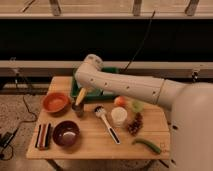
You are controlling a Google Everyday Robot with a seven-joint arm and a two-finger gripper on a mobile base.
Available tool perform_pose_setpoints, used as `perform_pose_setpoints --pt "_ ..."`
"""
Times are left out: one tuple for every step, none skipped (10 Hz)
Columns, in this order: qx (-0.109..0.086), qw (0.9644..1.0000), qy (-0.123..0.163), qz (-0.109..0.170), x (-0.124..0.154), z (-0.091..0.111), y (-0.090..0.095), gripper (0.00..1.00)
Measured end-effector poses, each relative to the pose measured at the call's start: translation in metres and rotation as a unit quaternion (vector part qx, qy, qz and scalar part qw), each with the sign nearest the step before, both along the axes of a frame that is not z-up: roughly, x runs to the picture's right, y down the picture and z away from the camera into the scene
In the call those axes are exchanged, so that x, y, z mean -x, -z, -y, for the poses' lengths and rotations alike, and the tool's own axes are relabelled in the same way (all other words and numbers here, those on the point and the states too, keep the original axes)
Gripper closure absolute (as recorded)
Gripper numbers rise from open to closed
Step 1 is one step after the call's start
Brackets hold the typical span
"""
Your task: Place banana in metal cup
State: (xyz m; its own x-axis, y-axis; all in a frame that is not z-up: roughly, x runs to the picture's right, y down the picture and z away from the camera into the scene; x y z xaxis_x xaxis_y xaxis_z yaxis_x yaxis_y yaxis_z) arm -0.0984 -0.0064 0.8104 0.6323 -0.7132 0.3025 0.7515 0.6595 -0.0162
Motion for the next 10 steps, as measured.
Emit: perform_pose_setpoints --pt "-0.004 0.9999 0.007 0.008 0.001 0.001 0.001 1.00" --pt "-0.011 0.9994 0.025 0.020 0.004 0.002 0.003 1.00" --pt "-0.018 0.9986 0.042 0.028 0.005 0.002 0.004 1.00" --pt "-0.024 0.9978 0.052 0.034 0.007 0.003 0.005 1.00" --pt "-0.030 0.9969 0.061 0.041 0.009 0.003 0.005 1.00" --pt "-0.038 0.9958 0.069 0.048 0.011 0.003 0.005 1.00" --pt "-0.045 0.9949 0.073 0.054 0.013 0.004 0.004 1.00" --pt "-0.055 0.9939 0.074 0.061 0.016 0.006 0.002 1.00" --pt "-0.060 0.9931 0.076 0.066 0.017 0.007 0.000 1.00" --pt "-0.069 0.9919 0.078 0.073 0.020 0.008 -0.003 1.00"
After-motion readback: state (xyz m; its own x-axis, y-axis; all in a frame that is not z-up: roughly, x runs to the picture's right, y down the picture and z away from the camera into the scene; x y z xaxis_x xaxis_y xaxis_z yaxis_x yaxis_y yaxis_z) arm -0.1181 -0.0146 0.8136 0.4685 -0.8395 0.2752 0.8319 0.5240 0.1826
